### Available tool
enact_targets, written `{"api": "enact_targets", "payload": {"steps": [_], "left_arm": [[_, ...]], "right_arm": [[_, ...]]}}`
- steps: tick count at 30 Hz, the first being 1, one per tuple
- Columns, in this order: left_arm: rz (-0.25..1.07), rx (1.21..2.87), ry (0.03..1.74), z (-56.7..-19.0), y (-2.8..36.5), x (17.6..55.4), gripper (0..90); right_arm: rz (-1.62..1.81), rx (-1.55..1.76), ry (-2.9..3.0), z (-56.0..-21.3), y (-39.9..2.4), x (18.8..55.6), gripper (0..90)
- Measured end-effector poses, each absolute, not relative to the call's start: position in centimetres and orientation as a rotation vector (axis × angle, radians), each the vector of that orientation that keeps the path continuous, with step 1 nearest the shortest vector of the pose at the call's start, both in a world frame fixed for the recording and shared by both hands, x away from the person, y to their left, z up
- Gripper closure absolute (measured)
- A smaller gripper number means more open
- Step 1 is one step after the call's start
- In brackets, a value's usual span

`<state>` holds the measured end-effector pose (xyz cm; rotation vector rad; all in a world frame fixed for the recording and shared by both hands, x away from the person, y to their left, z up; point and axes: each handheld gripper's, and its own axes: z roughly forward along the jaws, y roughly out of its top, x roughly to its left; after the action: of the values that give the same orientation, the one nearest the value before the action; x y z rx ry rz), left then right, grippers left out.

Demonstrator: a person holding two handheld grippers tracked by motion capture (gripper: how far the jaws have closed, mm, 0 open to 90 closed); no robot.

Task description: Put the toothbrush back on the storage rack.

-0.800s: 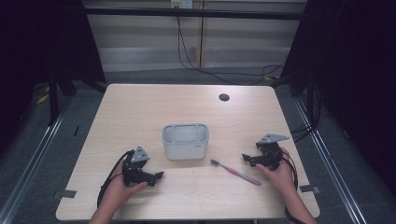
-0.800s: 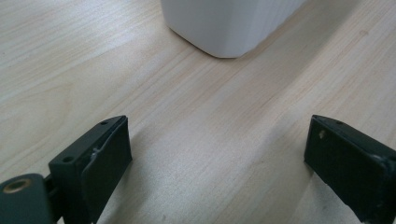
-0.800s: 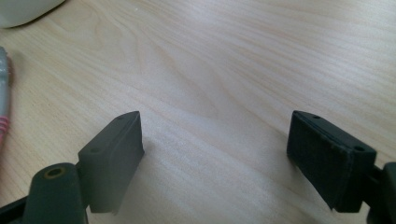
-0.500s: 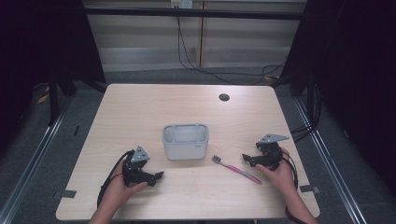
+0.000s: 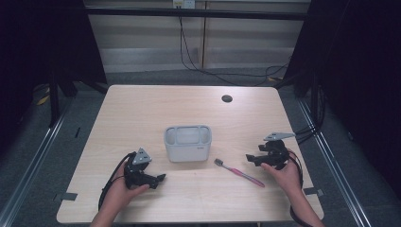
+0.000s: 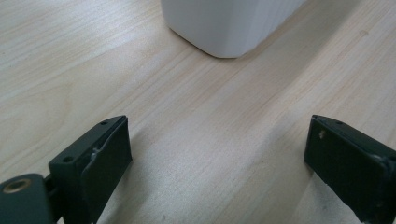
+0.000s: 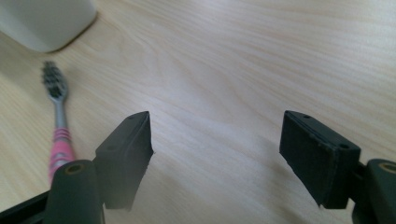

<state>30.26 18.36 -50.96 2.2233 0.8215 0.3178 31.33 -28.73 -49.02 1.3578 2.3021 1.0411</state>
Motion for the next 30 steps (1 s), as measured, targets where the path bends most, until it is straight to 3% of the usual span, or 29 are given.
{"api": "enact_targets", "payload": {"steps": [12,30], "left_arm": [[0.318,2.225,0.82,-51.0,18.4,30.3,6.8],[0.317,2.223,0.822,-51.0,18.4,30.3,6.8]], "right_arm": [[1.018,1.285,2.4,-48.1,-27.1,30.8,26.2],[0.964,1.082,2.628,-47.6,-23.0,30.6,38.1]]}}
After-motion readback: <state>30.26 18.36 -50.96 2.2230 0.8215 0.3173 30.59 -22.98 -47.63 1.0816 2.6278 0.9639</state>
